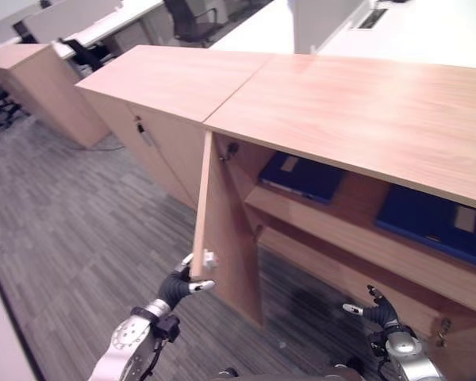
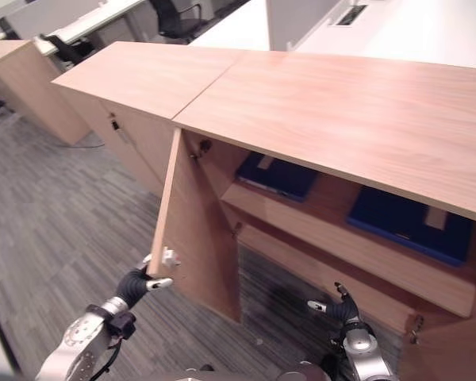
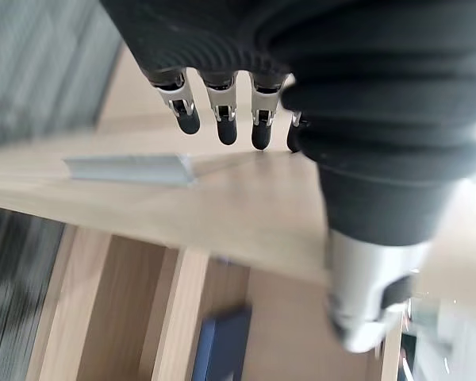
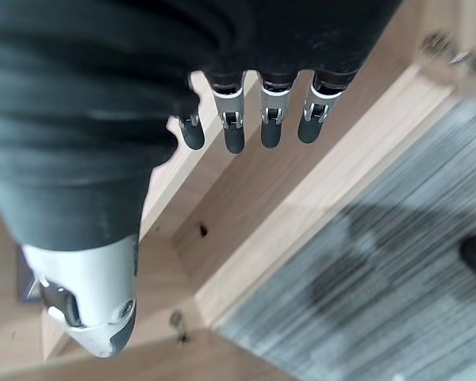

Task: Put the empty folder in the office cabinet

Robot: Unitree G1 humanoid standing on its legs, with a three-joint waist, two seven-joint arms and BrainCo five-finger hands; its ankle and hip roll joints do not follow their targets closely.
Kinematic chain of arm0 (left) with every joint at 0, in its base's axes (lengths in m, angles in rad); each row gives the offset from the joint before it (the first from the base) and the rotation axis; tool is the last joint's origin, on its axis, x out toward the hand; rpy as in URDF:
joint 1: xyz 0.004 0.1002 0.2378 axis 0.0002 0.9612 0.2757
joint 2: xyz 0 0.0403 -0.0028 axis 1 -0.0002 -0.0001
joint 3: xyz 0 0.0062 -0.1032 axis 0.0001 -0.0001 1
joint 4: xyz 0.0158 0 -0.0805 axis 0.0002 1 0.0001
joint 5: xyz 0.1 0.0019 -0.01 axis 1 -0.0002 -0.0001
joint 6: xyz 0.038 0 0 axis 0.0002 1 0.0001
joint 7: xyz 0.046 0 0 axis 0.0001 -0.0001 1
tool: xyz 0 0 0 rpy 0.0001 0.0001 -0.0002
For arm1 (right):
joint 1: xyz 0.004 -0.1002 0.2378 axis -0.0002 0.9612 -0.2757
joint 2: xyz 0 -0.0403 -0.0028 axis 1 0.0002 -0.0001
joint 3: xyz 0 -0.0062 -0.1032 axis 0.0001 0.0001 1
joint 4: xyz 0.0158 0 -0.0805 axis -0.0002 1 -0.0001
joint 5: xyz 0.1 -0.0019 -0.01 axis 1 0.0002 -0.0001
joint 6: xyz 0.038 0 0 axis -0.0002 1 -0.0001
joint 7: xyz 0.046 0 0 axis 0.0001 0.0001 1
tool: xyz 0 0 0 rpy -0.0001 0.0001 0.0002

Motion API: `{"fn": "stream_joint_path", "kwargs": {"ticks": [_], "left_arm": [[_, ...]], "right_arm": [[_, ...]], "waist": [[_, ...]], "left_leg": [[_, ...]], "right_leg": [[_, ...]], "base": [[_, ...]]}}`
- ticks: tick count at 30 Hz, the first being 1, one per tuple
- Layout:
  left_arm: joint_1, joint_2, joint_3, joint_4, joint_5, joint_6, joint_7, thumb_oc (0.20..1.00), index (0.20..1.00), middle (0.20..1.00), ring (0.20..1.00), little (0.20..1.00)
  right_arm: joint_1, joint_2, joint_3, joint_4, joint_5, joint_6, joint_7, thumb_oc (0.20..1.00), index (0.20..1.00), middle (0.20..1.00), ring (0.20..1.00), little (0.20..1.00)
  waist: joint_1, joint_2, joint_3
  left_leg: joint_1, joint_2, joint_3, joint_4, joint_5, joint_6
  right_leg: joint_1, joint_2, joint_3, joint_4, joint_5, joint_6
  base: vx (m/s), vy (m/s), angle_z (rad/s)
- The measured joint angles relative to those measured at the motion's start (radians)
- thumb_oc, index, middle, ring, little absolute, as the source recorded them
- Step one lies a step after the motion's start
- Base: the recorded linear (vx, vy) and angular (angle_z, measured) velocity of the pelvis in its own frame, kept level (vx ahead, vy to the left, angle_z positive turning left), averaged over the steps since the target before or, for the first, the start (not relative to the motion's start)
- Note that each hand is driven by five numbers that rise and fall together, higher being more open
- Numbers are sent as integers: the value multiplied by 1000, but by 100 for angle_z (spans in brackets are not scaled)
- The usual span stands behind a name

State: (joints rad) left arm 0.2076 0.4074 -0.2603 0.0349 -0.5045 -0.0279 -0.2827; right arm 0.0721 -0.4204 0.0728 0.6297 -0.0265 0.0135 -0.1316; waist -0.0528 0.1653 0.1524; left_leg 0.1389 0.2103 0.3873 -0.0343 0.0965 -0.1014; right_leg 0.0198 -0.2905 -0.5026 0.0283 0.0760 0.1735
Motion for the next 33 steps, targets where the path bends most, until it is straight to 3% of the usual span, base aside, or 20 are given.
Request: {"fn": "stream_joint_path", "kwargs": {"ticks": [4, 9, 11, 14, 16, 17, 18, 20, 21, 22, 23, 24, 25, 26, 28, 29, 30, 32, 33], "left_arm": [[-62, -7, -19, -7, -1, 10, 0, 1000, 1000, 1000, 1000, 1000], [-103, -5, -43, -58, -31, 14, 3, 1000, 1000, 1000, 1000, 1000], [-101, -3, -59, -69, -32, 15, 7, 1000, 1000, 1000, 1000, 1000], [-96, -11, -56, -62, -35, 17, 39, 1000, 1000, 1000, 1000, 1000], [-109, -31, -56, -38, -38, 16, 60, 1000, 1000, 1000, 1000, 1000], [-142, -58, -53, 3, -37, 0, 77, 1000, 1000, 1000, 1000, 1000], [-157, -60, -55, 19, -36, -13, 81, 1000, 1000, 1000, 1000, 1000], [-198, -60, -55, 54, -36, -29, 101, 1000, 1000, 1000, 1000, 1000], [-237, -63, -54, 78, -33, -29, 115, 1000, 1000, 1000, 1000, 1000], [-241, -89, -36, 106, -29, -38, 138, 1000, 1000, 1000, 1000, 1000], [-235, -86, -23, 123, -28, -43, 152, 1000, 1000, 1000, 1000, 1000], [-213, -84, -13, 128, -26, -50, 171, 1000, 1000, 1000, 1000, 1000], [-195, -63, -6, 167, -17, -63, 201, 1000, 1000, 1000, 1000, 1000], [-205, -51, 1, 213, -14, -64, 217, 1000, 1000, 1000, 1000, 1000], [-228, -53, 21, 306, 12, -63, 254, 1000, 1000, 1000, 1000, 1000], [-248, -43, 31, 322, 13, -67, 270, 1000, 1000, 1000, 1000, 1000], [-261, -47, 37, 332, 13, -70, 276, 1000, 1000, 1000, 1000, 1000], [-273, -51, 41, 367, 21, -70, 297, 1000, 1000, 1000, 1000, 1000], [-278, -63, 56, 383, 22, -73, 297, 1000, 1000, 1000, 1000, 1000]], "right_arm": [[-9, 14, 13, 3, 6, 0, -12, 1000, 1000, 1000, 1000, 1000], [-9, 8, 8, 6, 6, 0, -27, 1000, 1000, 1000, 1000, 1000], [-12, 10, 9, 8, 6, -1, -27, 1000, 1000, 1000, 1000, 1000], [-23, 9, 12, 13, 7, 0, -30, 1000, 1000, 1000, 1000, 1000], [-54, 10, 36, 46, 7, 1, -35, 1000, 1000, 1000, 1000, 1000], [-62, 22, 52, 47, 7, 1, -34, 1000, 1000, 1000, 1000, 1000], [-74, 32, 60, 47, 7, 0, -33, 1000, 1000, 1000, 1000, 1000], [-84, 48, 66, 47, 8, -1, -30, 1000, 1000, 1000, 1000, 1000], [-88, 46, 72, 46, 8, -1, -25, 1000, 1000, 1000, 1000, 1000], [-97, 59, 76, 86, 8, 0, -21, 1000, 1000, 1000, 1000, 1000], [-81, 78, 85, 97, 8, 5, -16, 1000, 1000, 1000, 1000, 1000], [-54, 92, 93, 97, 8, 7, -10, 1000, 1000, 1000, 1000, 1000], [-21, 99, 96, 92, 7, 11, -3, 1000, 1000, 1000, 1000, 1000], [-22, 102, 95, 91, 7, 12, -2, 1000, 1000, 1000, 1000, 1000], [-28, 88, 78, 83, 7, 13, 0, 1000, 1000, 1000, 1000, 1000], [-25, 78, 74, 72, 7, 13, 3, 1000, 1000, 1000, 1000, 1000], [-22, 68, 70, 71, 7, 12, 9, 1000, 1000, 1000, 1000, 1000], [-17, 35, 67, 67, 7, 13, 22, 1000, 1000, 1000, 1000, 1000], [-18, 26, 63, 70, 7, 13, 24, 1000, 1000, 1000, 1000, 1000]], "waist": [[-30, -6, 10], [-56, 15, 41], [-54, 7, 49], [-49, 4, 56], [-53, -6, 59], [-44, -44, 55], [-41, -70, 53], [-44, -95, 55], [-46, -85, 60], [7, -53, 68], [26, -59, 63], [37, -88, 47], [44, -141, 23], [39, -175, 21], [-2, -164, 27], [8, -167, 27], [5, -156, 26], [-9, -81, 18], [-3, -46, 13]], "left_leg": [[-7, 4, 24, 14, 0, 0], [-3, 24, 28, 71, 3, -5], [-3, 28, 17, 97, 26, -41], [-6, 30, -70, 161, 59, -92], [-15, 25, -183, 223, 65, -103], [-59, -20, -303, 262, -35, -99], [-53, -74, -377, 152, -88, -80], [-46, -123, -440, 0, -112, -40], [-53, -145, -453, -54, -159, 32], [-71, -85, -450, -28, -142, 36], [-71, -79, -445, -4, -159, 57], [-50, -89, -445, 9, -195, 37], [-29, -118, -461, 61, -172, -3], [-27, -139, -451, 113, -201, -4], [-69, -147, -499, 166, -224, 3], [-77, -150, -501, 90, -204, -24], [-79, -128, -490, 41, -179, -30], [-57, -58, -449, -58, -125, -14], [-43, -43, -427, -65, -97, -6]], "right_leg": [[-7, 14, 33, -43, 34, -3], [13, 40, 73, -99, 61, -13], [26, 43, 92, -118, 66, -20], [18, 44, 143, -121, 64, -29], [12, 52, 192, -121, 64, -36], [-15, 38, 269, -121, 84, -74], [-47, 34, 312, -121, 84, -74], [-87, 43, 362, -121, 83, -74], [-109, 71, 374, -123, 80, -65], [-188, 160, 376, 74, 40, -79], [-246, 186, 383, 292, -29, -96], [-274, 198, 383, 452, -139, -100], [-219, 204, 385, 492, -255, -134], [-169, 194, 421, 427, -313, -154], [-81, 216, 495, 296, -290, -142], [-40, 200, 547, 179, -184, -146], [-14, 198, 556, 119, -134, -140], [41, 220, 582, 27, -101, -94], [43, 221, 564, 18, -103, -84]], "base": [[20, -118, -28], [29, -107, -23], [11, -32, -26], [2, -24, -48], [149, -2, -74], [207, 27, -91], [158, 20, -94], [133, 12, -66], [257, 17, -142], [258, 32, -161], [253, 44, -161], [190, 77, -99], [155, 96, -86], [97, 80, -61], [134, 133, -40], [177, 167, -60], [218, 223, -63], [159, 219, -60], [77, 133, -122]]}}
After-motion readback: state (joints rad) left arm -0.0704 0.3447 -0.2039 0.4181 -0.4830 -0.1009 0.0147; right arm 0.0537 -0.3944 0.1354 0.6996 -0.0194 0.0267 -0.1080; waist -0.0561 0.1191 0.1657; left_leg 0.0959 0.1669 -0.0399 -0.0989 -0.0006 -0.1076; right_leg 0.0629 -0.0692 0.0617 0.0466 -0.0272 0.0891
